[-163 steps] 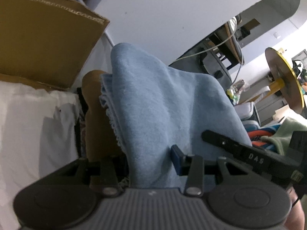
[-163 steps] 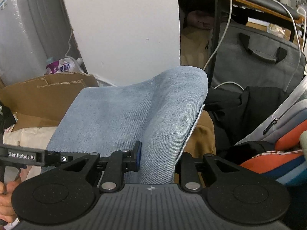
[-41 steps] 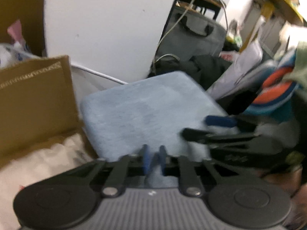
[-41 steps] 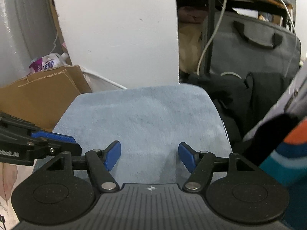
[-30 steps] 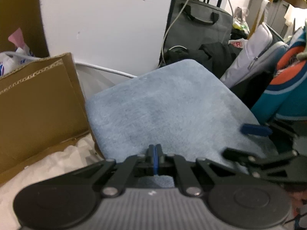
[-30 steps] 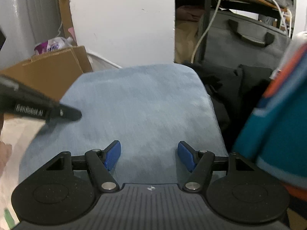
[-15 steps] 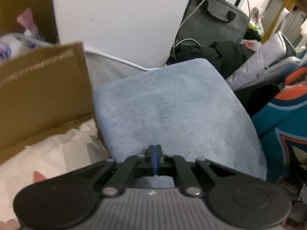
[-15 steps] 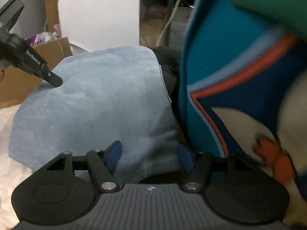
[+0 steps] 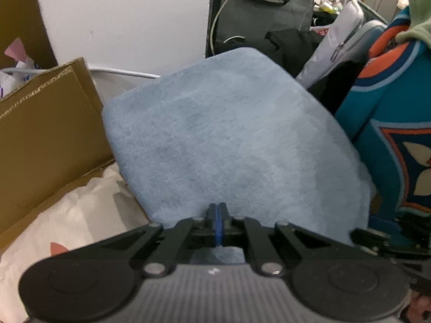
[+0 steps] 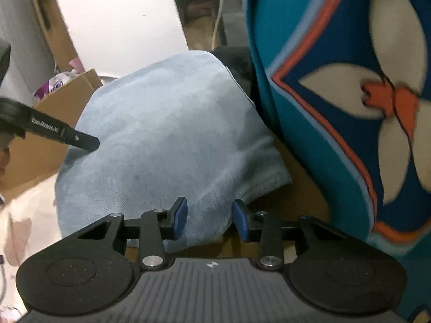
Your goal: Fold clothes
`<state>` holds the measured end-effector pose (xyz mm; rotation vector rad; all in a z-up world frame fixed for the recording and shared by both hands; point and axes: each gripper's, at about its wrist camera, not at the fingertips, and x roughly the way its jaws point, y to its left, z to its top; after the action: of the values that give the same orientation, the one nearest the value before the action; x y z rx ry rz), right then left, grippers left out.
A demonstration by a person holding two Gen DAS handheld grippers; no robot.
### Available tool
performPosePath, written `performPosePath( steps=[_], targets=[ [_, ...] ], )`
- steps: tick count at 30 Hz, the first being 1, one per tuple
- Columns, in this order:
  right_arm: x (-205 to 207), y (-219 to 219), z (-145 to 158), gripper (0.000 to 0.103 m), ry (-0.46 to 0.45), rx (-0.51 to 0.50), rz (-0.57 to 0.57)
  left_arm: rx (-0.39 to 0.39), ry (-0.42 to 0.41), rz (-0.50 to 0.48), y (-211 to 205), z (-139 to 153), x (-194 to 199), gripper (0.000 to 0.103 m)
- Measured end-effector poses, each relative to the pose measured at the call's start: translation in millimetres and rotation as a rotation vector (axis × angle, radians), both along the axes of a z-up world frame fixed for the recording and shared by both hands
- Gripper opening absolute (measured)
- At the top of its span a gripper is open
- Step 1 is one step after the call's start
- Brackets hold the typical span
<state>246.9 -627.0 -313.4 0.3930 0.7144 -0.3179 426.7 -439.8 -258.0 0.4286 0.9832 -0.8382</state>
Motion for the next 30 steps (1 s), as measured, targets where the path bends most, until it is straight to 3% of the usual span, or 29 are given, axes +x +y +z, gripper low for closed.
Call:
performPosePath(
  steps=[3, 7, 15, 19, 21, 23, 26, 30],
  targets=[
    [-9, 0, -1, 0.044, -0.002, 0.039, -0.015, 0.032, -0.062, -0.018, -2, -5, -5, 0.003],
    [-22, -9, -4, 0.045, -0.061, 0.174, -0.068, 0.004, -0.027, 0.016, 3, -9, 0, 0.003],
    [-36, -39, -67, 0.051, -0.266, 0.716, -0.197, -0.004, -0.025, 0.01, 4, -10, -1, 0.003],
    [-38, -31, -76, 0.047, -0.329, 0.747, -0.201, -0.012, -0.016, 0.009, 6, -10, 0, 0.003],
    [-40, -27, -76, 0.03, -0.363, 0.749, -0.197, -0.011, -0.015, 0.011, 6, -8, 0, 0.003],
    [-43, -23, -71, 0.025, -0.365, 0.722, -0.188, -0.002, -0.021, 0.011, 6, -5, -4, 0.003],
    [-49, -23, -63, 0.022, -0.371, 0.7, -0.173, 0.035, -0.069, -0.019, 6, 1, -16, 0.003],
    [-49, -23, -52, 0.022, -0.355, 0.664, -0.161, 0.027, -0.037, -0.006, 18, 7, -28, 0.003]
  ],
)
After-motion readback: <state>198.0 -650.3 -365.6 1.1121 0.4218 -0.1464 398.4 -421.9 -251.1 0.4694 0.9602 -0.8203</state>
